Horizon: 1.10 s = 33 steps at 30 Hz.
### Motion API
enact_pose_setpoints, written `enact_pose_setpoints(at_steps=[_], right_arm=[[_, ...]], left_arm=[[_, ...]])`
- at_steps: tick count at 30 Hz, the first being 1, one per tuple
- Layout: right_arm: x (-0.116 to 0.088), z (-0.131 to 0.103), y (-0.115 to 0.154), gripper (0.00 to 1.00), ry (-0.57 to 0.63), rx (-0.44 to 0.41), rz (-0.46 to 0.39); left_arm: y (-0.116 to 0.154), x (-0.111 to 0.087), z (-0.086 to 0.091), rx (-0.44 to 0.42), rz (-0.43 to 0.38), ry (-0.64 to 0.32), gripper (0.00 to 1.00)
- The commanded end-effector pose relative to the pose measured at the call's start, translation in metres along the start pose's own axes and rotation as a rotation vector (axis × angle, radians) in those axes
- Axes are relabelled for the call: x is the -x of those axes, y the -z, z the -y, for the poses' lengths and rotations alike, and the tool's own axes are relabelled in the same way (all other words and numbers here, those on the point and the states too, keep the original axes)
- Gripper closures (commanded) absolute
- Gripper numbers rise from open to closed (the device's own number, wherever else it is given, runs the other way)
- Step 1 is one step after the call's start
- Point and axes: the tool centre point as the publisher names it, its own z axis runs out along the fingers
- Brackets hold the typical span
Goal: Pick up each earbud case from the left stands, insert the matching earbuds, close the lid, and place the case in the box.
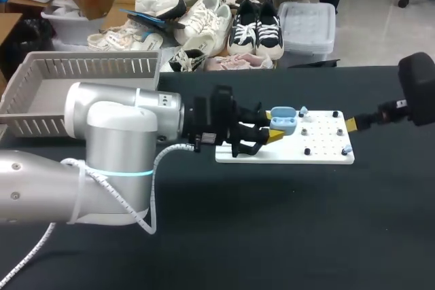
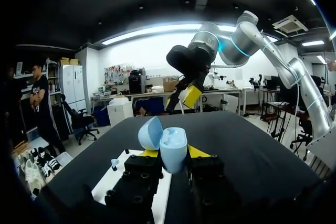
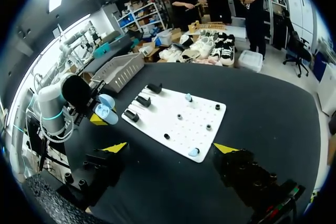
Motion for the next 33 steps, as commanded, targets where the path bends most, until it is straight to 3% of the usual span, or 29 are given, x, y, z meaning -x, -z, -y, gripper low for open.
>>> enact_pose_setpoints(at_steps=[1, 18, 33], right_arm=[[-0.001, -0.002, 0.002, 0.0, -0.002, -0.07, -0.012], [-0.013, 0.029, 0.012, 0.0, 0.171, -0.214, -0.16], [-0.029, 0.03, -0.011, 0.0, 0.288, -0.31, -0.266]], left_arm=[[-0.002, -0.001, 0.002, 0.012, 0.001, -0.002, 1.0], [-0.002, -0.001, 0.002, 0.012, 0.001, -0.002, 1.0], [-0.002, -0.001, 0.002, 0.012, 0.001, -0.002, 1.0]])
